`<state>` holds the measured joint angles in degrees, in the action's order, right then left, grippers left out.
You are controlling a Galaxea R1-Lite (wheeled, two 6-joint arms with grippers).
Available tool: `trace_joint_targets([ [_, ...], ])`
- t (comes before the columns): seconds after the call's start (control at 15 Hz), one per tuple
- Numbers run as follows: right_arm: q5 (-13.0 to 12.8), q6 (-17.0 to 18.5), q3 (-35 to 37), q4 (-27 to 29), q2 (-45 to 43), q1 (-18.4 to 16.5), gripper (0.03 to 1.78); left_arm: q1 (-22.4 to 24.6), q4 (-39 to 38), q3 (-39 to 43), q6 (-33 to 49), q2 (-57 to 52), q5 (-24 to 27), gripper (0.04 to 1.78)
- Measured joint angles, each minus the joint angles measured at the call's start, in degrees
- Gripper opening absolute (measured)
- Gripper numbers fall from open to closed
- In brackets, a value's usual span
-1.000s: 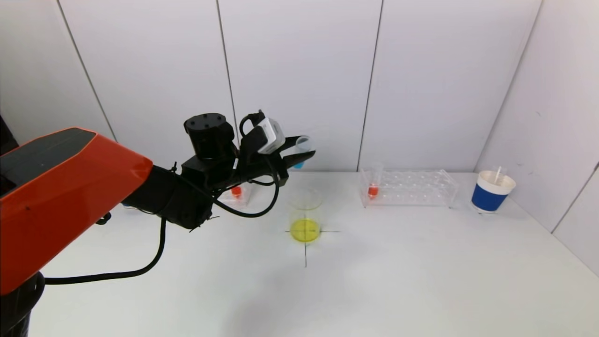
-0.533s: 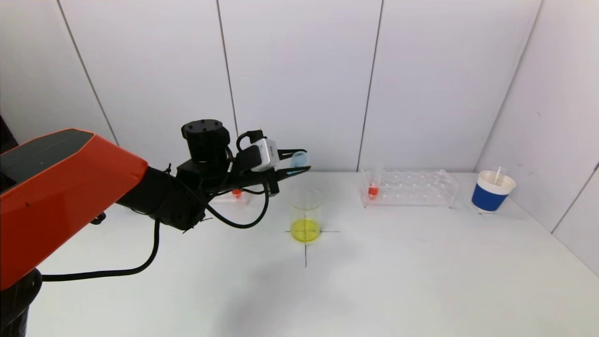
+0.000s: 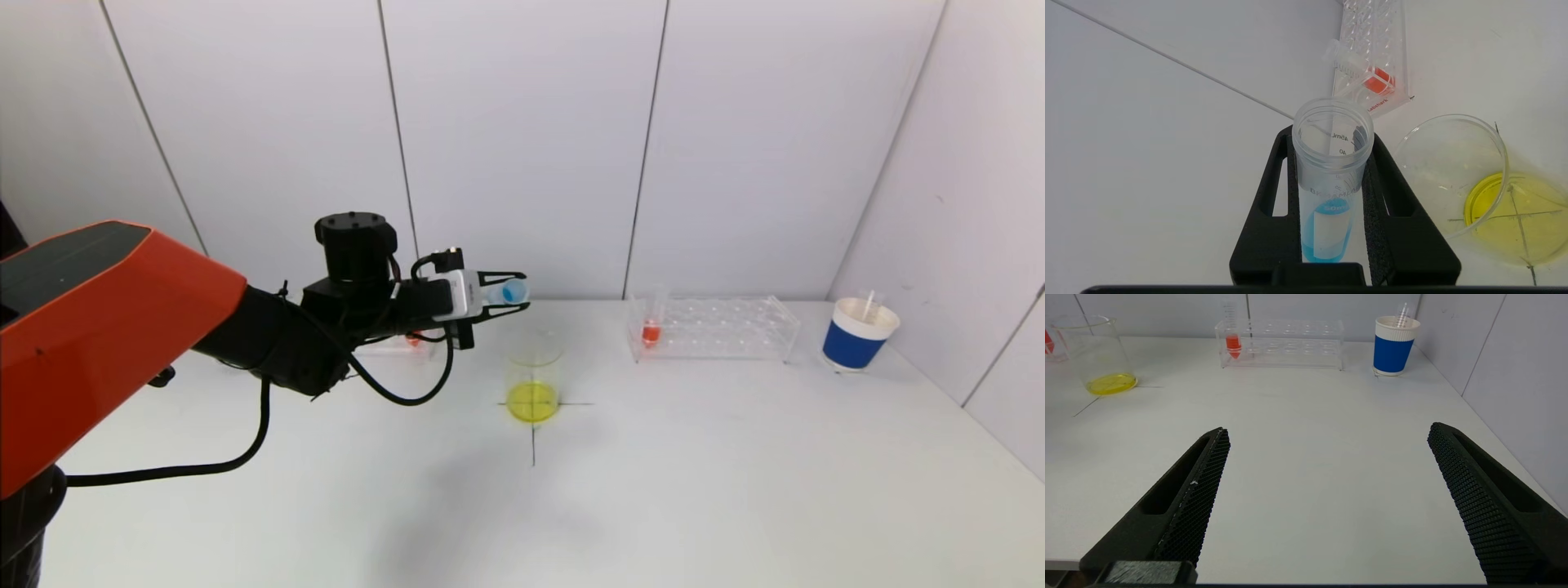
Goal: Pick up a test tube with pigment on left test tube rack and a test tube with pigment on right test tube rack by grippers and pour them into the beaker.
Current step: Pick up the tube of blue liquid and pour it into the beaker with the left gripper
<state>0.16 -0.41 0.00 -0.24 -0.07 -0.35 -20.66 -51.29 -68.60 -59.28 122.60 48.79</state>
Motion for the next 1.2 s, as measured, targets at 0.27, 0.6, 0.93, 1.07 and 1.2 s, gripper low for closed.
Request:
trace_joint_targets([
  [0.27, -0.02, 0.0, 0.0, 0.0, 0.0, 0.0, 1.76, 0.13, 0.29, -0.11, -4.19, 0.0, -0.13, 0.44],
  [0.6, -0.02, 0.0, 0.0, 0.0, 0.0, 0.0, 1.76, 0.09, 1.68, -0.09, -8.87, 0.0, -0.37, 0.44],
  [0.93, -0.05, 0.0, 0.0, 0.0, 0.0, 0.0, 1.76, -0.06, 2.84, -0.04, -11.72, 0.24, -1.44, 0.44],
  [1.07, -0.02, 0.0, 0.0, 0.02, 0.0, 0.0, 1.76, -0.11, 3.28, -0.22, -12.9, 0.77, -2.49, 0.44],
  [1.2, 0.0, 0.0, 0.0, 0.02, 0.0, 0.0, 1.76, -0.09, 3.85, -1.0, -14.53, 1.62, -3.43, 0.44],
])
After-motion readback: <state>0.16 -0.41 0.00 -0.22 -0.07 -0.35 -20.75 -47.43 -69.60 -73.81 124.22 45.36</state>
